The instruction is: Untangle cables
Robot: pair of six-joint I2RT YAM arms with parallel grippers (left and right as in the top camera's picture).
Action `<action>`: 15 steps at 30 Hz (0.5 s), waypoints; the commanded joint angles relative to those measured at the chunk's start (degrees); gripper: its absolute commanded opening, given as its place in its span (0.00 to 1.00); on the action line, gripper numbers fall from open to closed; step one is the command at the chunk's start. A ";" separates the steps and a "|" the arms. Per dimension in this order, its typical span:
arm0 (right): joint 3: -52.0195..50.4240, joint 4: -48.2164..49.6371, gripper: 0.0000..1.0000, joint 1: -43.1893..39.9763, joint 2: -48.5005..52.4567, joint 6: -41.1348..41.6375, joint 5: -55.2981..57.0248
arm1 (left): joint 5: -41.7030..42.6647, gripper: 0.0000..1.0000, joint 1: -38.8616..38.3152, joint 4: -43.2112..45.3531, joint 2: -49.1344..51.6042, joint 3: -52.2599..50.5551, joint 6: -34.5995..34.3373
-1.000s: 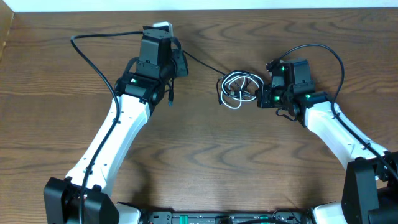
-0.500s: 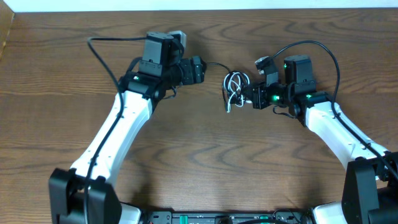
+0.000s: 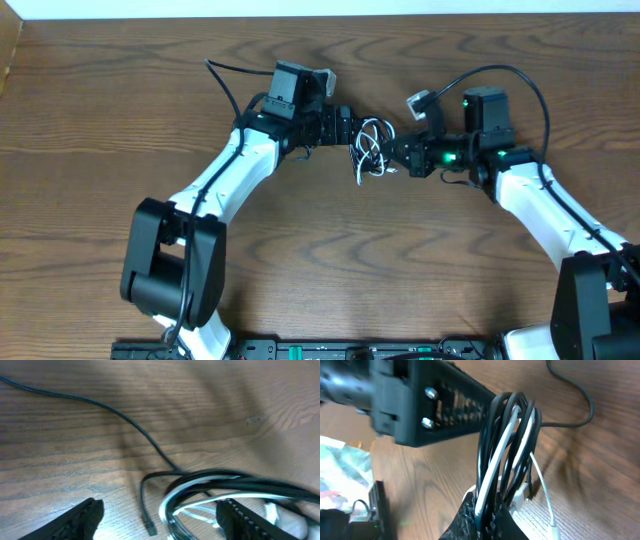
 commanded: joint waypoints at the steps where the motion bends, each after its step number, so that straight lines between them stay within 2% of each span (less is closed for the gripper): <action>1: 0.15 0.83 0.01 -2.58 -0.68 -1.22 -6.34 | 1.64 0.73 0.17 -0.44 1.99 0.50 2.14; 3: 0.15 1.11 0.01 -3.58 -0.70 -1.03 -6.60 | 3.93 0.69 0.17 -1.11 2.93 0.50 3.26; 11: 0.15 1.01 0.01 -4.11 -0.70 -1.01 -7.02 | 14.62 0.67 0.02 3.26 5.81 0.50 3.34; 15: 0.15 0.92 0.01 -4.09 -0.70 -1.01 -7.02 | 15.72 0.67 -0.70 4.52 6.97 0.50 2.71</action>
